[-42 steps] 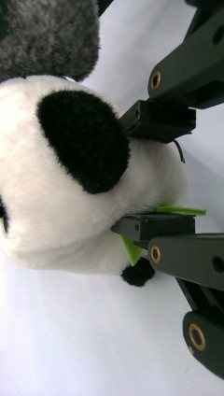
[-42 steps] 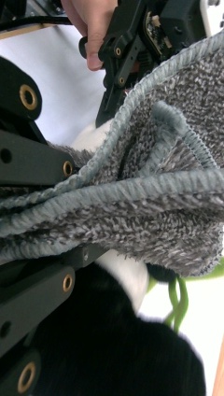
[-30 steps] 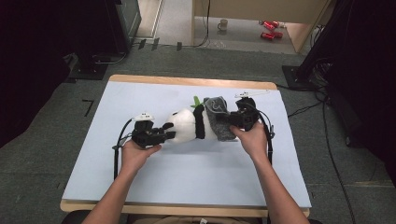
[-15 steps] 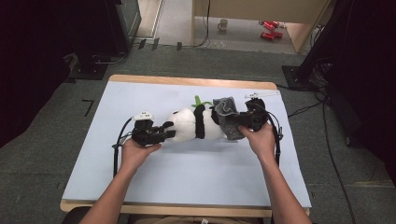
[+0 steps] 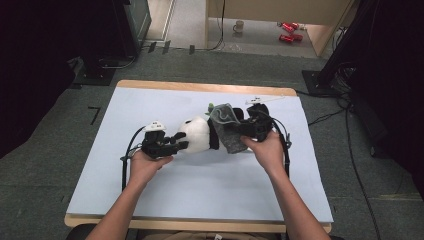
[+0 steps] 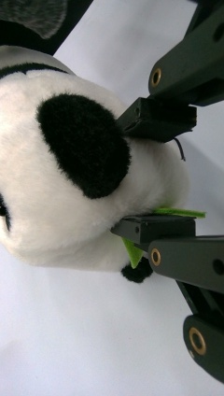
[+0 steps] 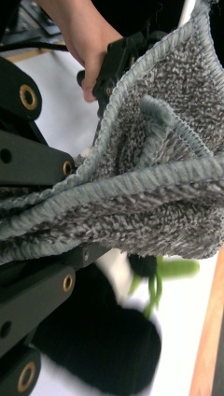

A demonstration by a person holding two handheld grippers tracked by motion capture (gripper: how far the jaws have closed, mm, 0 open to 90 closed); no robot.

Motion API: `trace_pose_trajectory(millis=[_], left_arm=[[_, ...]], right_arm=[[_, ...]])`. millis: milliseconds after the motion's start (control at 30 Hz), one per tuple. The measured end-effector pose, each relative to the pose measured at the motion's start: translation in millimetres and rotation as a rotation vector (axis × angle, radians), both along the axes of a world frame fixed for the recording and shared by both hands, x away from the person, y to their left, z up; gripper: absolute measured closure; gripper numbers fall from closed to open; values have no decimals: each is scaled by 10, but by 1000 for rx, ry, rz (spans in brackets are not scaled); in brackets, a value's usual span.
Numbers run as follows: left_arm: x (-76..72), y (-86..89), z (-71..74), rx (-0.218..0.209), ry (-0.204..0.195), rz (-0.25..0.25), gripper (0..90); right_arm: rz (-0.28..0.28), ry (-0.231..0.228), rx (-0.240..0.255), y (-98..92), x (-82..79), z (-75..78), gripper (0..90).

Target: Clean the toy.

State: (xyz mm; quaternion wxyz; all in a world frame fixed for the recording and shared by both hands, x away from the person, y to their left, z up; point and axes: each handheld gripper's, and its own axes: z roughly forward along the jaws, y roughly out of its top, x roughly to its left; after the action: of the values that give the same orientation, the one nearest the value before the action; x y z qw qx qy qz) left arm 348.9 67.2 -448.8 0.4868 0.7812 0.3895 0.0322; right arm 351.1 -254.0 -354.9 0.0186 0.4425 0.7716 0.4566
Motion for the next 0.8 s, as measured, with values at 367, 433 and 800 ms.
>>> trace_pose_trajectory(millis=[367,433,800], left_arm=[[-137,-80,25,-10,-10,33,577],[-167,-109,41,-8,-17,38,577],[-224,-195,70,21,-19,49,583]], right_arm=[[142,17,3,616,-34,-73,770],[150,35,3,688,-34,-119,770],[154,32,-24,721,16,-257,768]])
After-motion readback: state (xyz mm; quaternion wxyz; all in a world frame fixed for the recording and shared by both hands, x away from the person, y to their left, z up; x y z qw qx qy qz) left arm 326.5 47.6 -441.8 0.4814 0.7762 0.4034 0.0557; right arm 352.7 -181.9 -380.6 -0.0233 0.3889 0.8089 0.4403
